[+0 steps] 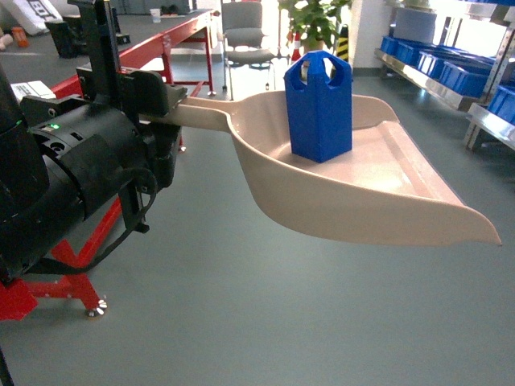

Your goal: Place part in tray to right shelf

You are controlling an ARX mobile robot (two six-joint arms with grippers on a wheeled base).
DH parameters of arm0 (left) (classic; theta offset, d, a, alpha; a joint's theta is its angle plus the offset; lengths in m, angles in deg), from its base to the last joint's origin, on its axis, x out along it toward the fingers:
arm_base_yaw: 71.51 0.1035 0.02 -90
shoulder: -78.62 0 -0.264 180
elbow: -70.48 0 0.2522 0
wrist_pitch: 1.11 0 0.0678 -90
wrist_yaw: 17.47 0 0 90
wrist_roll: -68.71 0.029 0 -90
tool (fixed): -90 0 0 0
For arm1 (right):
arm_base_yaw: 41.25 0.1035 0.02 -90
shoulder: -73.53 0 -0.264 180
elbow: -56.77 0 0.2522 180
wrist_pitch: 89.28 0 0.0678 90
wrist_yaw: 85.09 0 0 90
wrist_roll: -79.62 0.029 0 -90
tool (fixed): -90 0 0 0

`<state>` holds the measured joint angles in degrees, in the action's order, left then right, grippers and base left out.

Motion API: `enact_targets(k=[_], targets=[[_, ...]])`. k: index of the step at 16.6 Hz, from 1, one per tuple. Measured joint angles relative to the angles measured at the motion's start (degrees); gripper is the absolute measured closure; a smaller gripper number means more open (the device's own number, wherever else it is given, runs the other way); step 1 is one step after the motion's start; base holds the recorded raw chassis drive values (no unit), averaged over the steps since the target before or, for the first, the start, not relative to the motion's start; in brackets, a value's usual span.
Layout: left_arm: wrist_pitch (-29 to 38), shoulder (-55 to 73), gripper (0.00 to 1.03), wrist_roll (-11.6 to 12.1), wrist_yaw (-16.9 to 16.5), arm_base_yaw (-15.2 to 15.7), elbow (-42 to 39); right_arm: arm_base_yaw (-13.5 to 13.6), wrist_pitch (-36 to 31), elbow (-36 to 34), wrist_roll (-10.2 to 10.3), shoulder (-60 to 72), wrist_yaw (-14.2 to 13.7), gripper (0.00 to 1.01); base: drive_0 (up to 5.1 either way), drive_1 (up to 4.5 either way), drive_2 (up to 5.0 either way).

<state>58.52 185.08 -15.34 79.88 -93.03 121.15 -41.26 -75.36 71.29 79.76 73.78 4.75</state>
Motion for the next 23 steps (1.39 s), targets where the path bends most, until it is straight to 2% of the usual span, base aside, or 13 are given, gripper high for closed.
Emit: enact_targets(k=[23], targets=[[-0.02, 0.0, 0.86, 0.0, 0.17, 0.31, 0.04, 0.0, 0.0, 0.0, 0.0, 0.0, 0.04, 0.03, 0.0, 4.23, -4.2]])
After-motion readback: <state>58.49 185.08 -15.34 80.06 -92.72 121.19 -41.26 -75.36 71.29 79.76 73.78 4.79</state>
